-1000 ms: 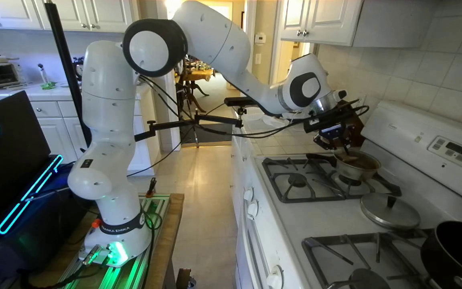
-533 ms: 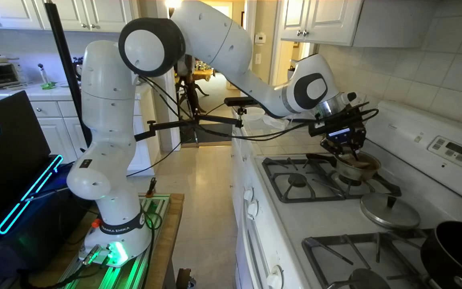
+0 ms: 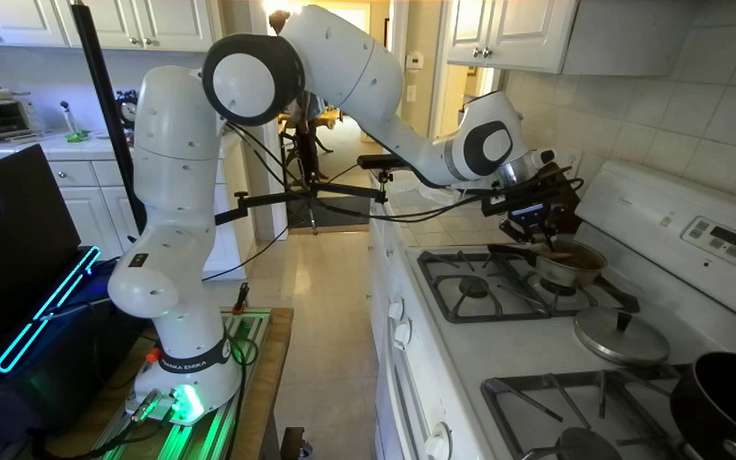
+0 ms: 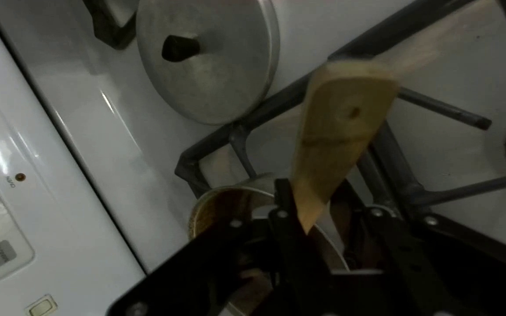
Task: Use the wooden spoon to stir in the pot
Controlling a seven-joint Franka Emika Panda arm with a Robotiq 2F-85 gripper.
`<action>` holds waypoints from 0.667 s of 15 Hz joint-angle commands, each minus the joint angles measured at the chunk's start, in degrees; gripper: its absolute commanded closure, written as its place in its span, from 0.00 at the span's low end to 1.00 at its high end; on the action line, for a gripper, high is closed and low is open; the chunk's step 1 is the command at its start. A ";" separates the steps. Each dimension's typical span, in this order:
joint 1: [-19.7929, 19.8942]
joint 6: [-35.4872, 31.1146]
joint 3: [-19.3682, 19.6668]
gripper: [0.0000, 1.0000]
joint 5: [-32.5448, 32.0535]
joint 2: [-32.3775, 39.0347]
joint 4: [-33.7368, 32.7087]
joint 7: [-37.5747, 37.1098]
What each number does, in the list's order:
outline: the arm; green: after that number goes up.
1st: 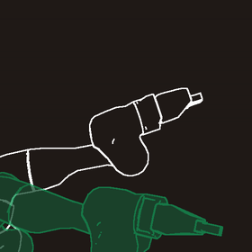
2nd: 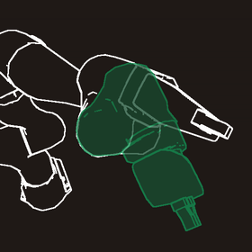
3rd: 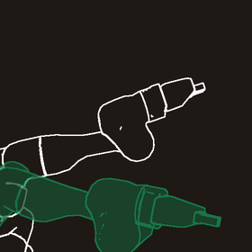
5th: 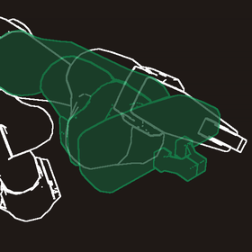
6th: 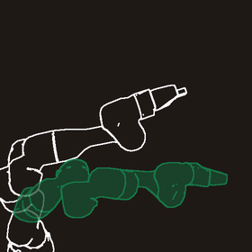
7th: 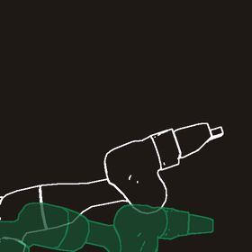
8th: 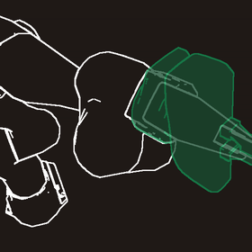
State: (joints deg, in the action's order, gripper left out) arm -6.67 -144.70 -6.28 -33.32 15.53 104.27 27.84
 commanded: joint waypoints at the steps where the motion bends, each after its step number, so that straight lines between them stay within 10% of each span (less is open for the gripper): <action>1: -0.19 0.20 -0.91 0.93 3.03 -0.01 -0.14 1.29; 10: 0.55 1.50 1.16 0.93 2.70 -1.26 -1.58 0.78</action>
State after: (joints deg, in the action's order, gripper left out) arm -6.42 -144.61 -5.91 -30.94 14.86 103.93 28.11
